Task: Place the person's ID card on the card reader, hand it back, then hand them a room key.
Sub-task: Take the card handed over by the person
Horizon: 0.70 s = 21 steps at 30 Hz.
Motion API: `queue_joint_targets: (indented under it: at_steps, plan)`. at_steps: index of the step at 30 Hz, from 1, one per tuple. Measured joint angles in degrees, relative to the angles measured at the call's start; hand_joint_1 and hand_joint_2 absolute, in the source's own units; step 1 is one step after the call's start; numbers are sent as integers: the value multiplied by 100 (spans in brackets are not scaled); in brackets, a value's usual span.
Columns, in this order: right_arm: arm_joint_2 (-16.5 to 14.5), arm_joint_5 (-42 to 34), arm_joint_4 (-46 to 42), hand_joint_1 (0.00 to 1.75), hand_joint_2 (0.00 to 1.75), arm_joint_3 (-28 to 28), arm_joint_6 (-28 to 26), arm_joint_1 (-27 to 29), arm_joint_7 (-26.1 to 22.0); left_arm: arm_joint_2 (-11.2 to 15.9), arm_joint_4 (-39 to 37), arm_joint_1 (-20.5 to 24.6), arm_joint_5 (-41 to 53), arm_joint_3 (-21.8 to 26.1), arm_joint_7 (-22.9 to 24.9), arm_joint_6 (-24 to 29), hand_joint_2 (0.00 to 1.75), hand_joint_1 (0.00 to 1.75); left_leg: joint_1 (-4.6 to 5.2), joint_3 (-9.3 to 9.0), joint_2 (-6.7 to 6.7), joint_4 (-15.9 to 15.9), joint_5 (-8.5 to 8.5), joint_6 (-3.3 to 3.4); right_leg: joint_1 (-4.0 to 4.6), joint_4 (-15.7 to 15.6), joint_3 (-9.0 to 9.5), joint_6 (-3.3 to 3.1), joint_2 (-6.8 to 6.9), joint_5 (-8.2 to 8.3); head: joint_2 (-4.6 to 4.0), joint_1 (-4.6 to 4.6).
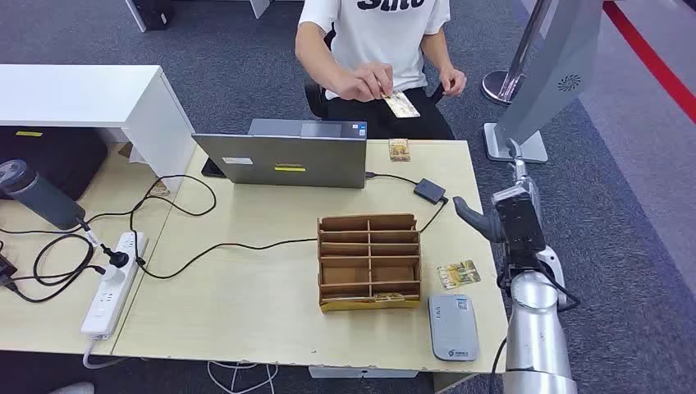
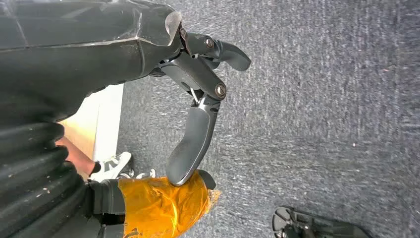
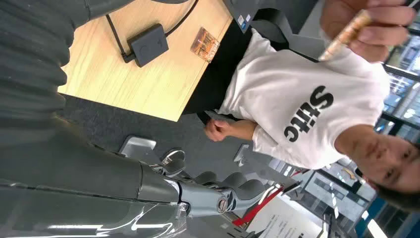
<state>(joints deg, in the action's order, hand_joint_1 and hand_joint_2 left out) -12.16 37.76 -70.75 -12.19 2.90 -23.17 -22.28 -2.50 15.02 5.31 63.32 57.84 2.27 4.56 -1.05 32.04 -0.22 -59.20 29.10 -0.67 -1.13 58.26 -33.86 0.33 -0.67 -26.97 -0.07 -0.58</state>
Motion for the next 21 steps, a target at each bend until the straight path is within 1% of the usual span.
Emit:
queue_joint_targets:
  at_steps: [2, 14, 18, 21]
  plan:
    - [1, 138, 91, 0, 175, 83, -77, -79, 64, -1, -1, 7, 22, 1, 0, -19, 175, 0, 0, 0, 0, 0, 0, 0, 0, 0, 0, 0, 0, 0, 0, 1]
    - [13, 1660, 1105, 0, 175, 893, -938, -893, 792, -26, -2, 82, 246, 38, 2, -213, 175, 0, 0, 1, -1, 0, -1, -1, 0, 0, -1, 0, -1, 0, 0, 1]
    - [21, 2297, 1504, 175, 175, 1159, -1285, -1208, 1089, -31, -6, 113, 349, 59, 9, -276, 175, 0, 0, 0, 0, -1, -1, -1, 0, 0, -3, -1, -3, 1, 0, 1]
    - [25, 2728, 1770, 175, 175, 1332, -1509, -1413, 1274, -33, -33, 136, 422, 95, 17, -316, 175, 0, 0, 0, -1, -2, -2, -2, 1, 1, -3, -1, -2, 1, 0, 0]
